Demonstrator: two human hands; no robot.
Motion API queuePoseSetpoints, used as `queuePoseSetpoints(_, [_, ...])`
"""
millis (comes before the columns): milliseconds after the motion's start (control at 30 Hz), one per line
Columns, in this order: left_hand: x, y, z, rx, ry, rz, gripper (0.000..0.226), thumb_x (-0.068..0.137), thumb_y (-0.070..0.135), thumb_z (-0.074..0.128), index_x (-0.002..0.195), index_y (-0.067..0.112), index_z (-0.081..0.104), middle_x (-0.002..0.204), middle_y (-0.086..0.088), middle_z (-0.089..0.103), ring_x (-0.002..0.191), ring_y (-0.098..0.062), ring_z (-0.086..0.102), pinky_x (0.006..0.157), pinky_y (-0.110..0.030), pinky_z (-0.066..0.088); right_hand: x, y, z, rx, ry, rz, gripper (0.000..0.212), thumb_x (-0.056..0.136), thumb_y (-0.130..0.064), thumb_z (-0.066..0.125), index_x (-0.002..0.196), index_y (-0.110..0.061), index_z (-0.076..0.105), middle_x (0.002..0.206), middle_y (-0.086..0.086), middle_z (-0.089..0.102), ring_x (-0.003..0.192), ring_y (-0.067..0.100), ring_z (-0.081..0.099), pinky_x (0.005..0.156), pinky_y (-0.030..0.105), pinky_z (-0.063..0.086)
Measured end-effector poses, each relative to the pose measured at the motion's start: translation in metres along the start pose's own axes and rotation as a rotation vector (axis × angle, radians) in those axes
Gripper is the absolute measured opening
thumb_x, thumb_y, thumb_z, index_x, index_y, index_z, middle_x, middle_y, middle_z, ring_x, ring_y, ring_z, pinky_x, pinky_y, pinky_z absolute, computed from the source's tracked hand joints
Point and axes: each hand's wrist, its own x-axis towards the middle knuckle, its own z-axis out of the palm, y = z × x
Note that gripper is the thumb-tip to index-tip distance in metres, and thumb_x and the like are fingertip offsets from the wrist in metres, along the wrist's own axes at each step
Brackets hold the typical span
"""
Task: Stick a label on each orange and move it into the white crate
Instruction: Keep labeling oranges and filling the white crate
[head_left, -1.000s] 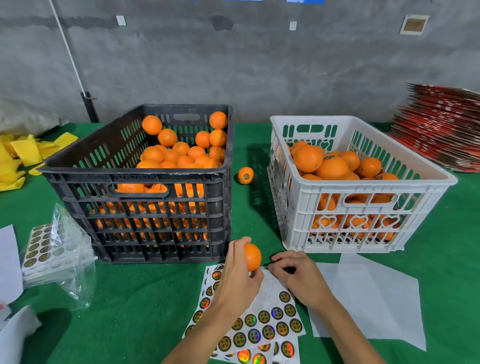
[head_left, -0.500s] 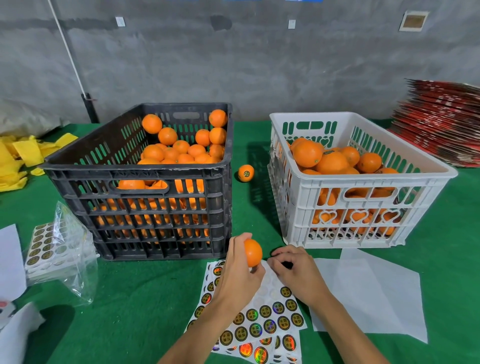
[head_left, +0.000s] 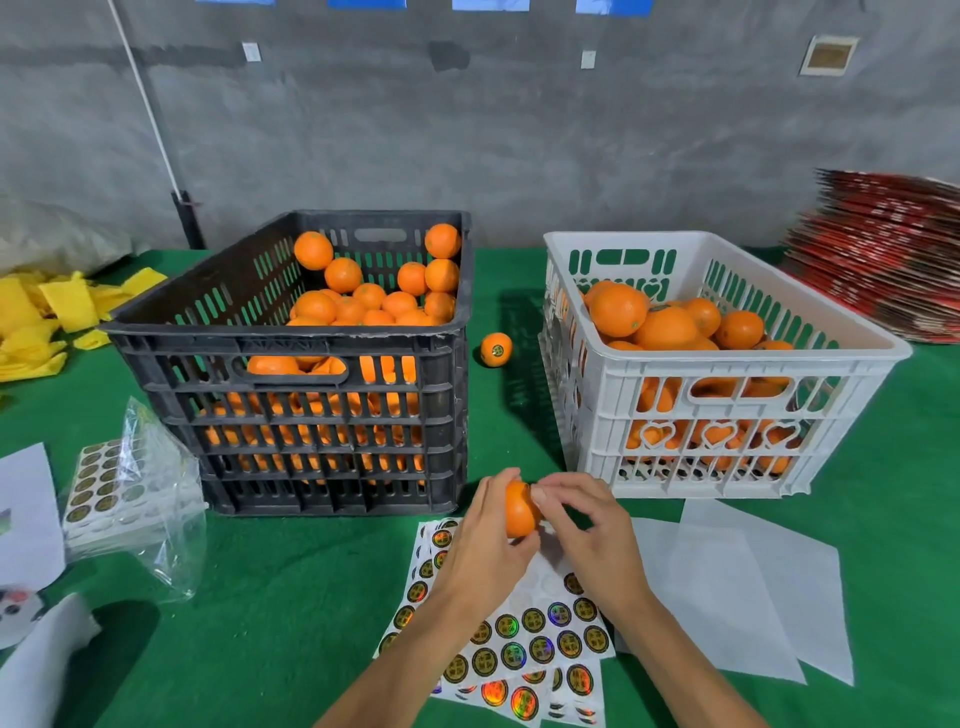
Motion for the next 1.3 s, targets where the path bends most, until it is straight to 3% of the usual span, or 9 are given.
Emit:
queuePoseSetpoints(100, [0.001,0.001,-0.003,-0.04,0.036,-0.036,0.073,0.093,0.015,0.072,0.151,0.036,0.033,0.145,0.013,0.042,0.125,-0.011,0.052,0.107,-0.038,0.05,-0.007,0.0,0.001,-0.21,-0.112,-0.114,0.042,0.099,-0.054,0.056,0.132,-0.031,0.067,0.134,-0.023,0.06,0.129,0.006,0.051,0.109,0.03,0.043])
queuePoseSetpoints(200, [-0.003,0.005,-0.007,-0.053,0.092,0.015,0.066,0.097,0.016,0.069,0.145,0.043,0.034,0.142,0.017,0.041,0.124,-0.008,0.052,0.106,-0.039,0.049,-0.01,-0.007,0.005,-0.371,-0.156,-0.161,0.053,0.099,-0.055,0.051,0.144,-0.028,0.057,0.143,-0.017,0.057,0.134,0.001,0.046,0.114,0.035,0.041])
queuePoseSetpoints(367, [-0.002,0.024,-0.019,-0.065,0.189,0.183,0.064,0.097,0.018,0.071,0.149,0.036,0.039,0.146,0.02,0.038,0.128,-0.009,0.052,0.103,-0.038,0.052,-0.001,-0.04,0.0,-0.394,-0.034,-0.219,0.065,0.091,-0.063,0.059,0.142,-0.022,0.06,0.14,-0.013,0.06,0.13,0.005,0.053,0.111,0.032,0.046])
queuePoseSetpoints(567, [0.052,0.089,-0.061,-0.022,0.248,0.414,0.064,0.096,0.011,0.068,0.154,0.02,0.041,0.152,0.011,0.037,0.134,-0.012,0.049,0.107,-0.038,0.05,0.062,-0.103,-0.032,-0.588,0.177,-0.411,0.058,0.089,-0.049,0.069,0.131,-0.01,0.066,0.134,0.004,0.067,0.122,0.02,0.063,0.102,0.041,0.053])
queuePoseSetpoints(800, [0.136,0.195,-0.069,0.02,0.171,0.541,0.061,0.098,0.012,0.051,0.153,0.032,0.032,0.153,0.016,0.034,0.125,0.003,0.043,0.104,-0.016,0.04,0.129,-0.151,-0.109,-0.819,0.417,-0.382,0.047,0.098,-0.038,0.065,0.135,-0.009,0.064,0.137,0.008,0.064,0.127,0.025,0.059,0.11,0.041,0.045])
queuePoseSetpoints(900, [0.159,0.229,-0.057,0.029,0.028,0.525,0.062,0.105,0.014,0.046,0.159,0.034,0.022,0.164,0.013,0.027,0.138,0.009,0.031,0.111,-0.008,0.028,0.14,-0.153,-0.124,-0.87,0.468,-0.321,0.037,0.097,-0.016,0.066,0.134,-0.01,0.067,0.144,0.009,0.06,0.136,0.029,0.054,0.119,0.039,0.031])
queuePoseSetpoints(1000, [0.174,0.234,-0.061,0.116,-0.122,0.471,0.062,0.108,0.017,0.043,0.164,0.026,0.017,0.169,0.004,0.02,0.154,-0.014,0.024,0.126,-0.034,0.024,0.143,-0.148,-0.121,-0.888,0.399,-0.254,0.037,0.102,-0.018,0.057,0.139,-0.014,0.063,0.152,0.007,0.053,0.144,0.026,0.045,0.123,0.041,0.028])
queuePoseSetpoints(1100, [0.188,0.217,-0.098,0.33,0.004,0.44,0.066,0.098,0.003,0.054,0.159,0.015,0.029,0.164,-0.005,0.029,0.151,-0.024,0.03,0.123,-0.039,0.028,0.149,-0.15,-0.098,-0.762,0.387,-0.355,0.03,0.098,-0.017,0.065,0.127,-0.01,0.072,0.136,0.01,0.066,0.128,0.029,0.06,0.112,0.044,0.044])
queuePoseSetpoints(1300, [0.193,0.135,-0.23,0.619,0.116,0.026,0.037,0.097,0.034,0.064,0.13,0.017,0.062,0.135,-0.009,0.063,0.129,-0.031,0.055,0.103,-0.042,0.047,0.182,-0.185,-0.008,-0.485,0.096,-0.405,0.033,0.103,-0.032,0.057,0.131,-0.019,0.069,0.132,0.0,0.069,0.126,0.022,0.057,0.108,0.036,0.043])
